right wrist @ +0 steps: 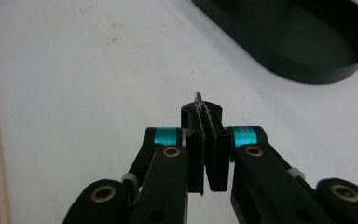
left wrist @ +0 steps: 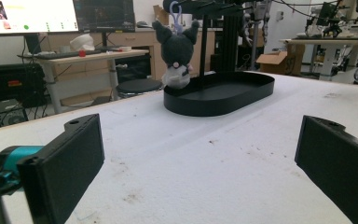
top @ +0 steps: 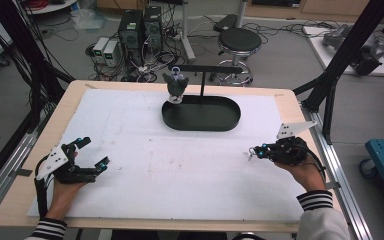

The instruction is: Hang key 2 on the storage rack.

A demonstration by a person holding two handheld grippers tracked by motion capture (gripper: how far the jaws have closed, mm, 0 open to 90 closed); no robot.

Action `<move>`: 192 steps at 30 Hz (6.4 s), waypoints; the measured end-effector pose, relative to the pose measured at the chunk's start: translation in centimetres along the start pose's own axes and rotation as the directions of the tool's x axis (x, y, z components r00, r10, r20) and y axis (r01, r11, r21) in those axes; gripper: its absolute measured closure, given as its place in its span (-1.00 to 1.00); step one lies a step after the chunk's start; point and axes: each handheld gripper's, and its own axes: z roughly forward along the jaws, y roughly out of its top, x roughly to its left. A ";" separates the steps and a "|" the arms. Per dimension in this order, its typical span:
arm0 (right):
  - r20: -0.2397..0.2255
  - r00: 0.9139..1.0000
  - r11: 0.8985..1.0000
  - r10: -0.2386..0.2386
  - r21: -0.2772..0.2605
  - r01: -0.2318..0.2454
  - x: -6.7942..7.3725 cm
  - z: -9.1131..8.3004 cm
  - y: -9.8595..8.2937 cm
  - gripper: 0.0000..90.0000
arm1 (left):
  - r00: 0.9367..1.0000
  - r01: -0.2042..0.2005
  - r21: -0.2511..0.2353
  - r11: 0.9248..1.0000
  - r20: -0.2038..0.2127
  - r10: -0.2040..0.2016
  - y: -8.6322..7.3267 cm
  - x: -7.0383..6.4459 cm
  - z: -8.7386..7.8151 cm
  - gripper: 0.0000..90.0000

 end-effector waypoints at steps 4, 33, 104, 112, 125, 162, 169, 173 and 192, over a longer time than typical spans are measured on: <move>0.013 1.000 0.999 0.001 -0.037 0.000 -0.1 -0.7 1.0 0.97 | 1.000 0.000 0.000 1.000 0.001 0.000 0.0 0.0 0.0 -0.96; 0.057 0.998 0.992 -0.018 -0.124 0.025 -2.9 -2.1 13.1 0.97 | 1.000 0.008 -0.002 1.000 -0.002 -0.008 0.0 0.0 0.0 -0.96; 0.121 0.993 0.994 0.001 0.107 -0.014 -12.4 4.3 19.5 0.96 | 1.000 0.000 0.004 1.000 -0.014 0.001 0.0 -0.1 0.0 -0.96; 0.127 0.992 0.992 0.005 0.126 -0.021 -12.8 4.8 19.2 0.96 | 1.000 -0.001 0.003 1.000 -0.012 0.001 0.0 -0.1 0.0 -0.96; 0.139 0.990 0.989 0.007 0.147 -0.028 -13.4 5.3 18.9 0.96 | 1.000 -0.009 0.006 1.000 -0.015 0.009 0.0 -0.1 0.1 -0.96; 0.191 0.981 0.994 0.031 0.096 -0.050 -15.1 6.2 18.3 0.95 | 1.000 -0.007 0.007 1.000 -0.015 0.007 0.0 -0.1 0.1 -0.96; 0.206 0.978 0.994 0.037 0.093 -0.057 -15.2 6.1 18.2 0.83 | 1.000 -0.007 0.006 1.000 -0.015 0.007 0.0 -0.1 0.1 -0.96; 0.228 0.973 0.994 0.038 0.092 -0.061 -15.3 5.6 18.0 0.73 | 1.000 -0.010 0.009 1.000 -0.014 0.010 0.0 -0.1 0.0 -0.96; 0.299 0.950 0.990 0.089 -0.129 -0.052 -12.0 1.4 16.9 -0.99 | 1.000 -0.008 0.008 1.000 -0.017 0.008 0.0 -0.1 0.1 -0.96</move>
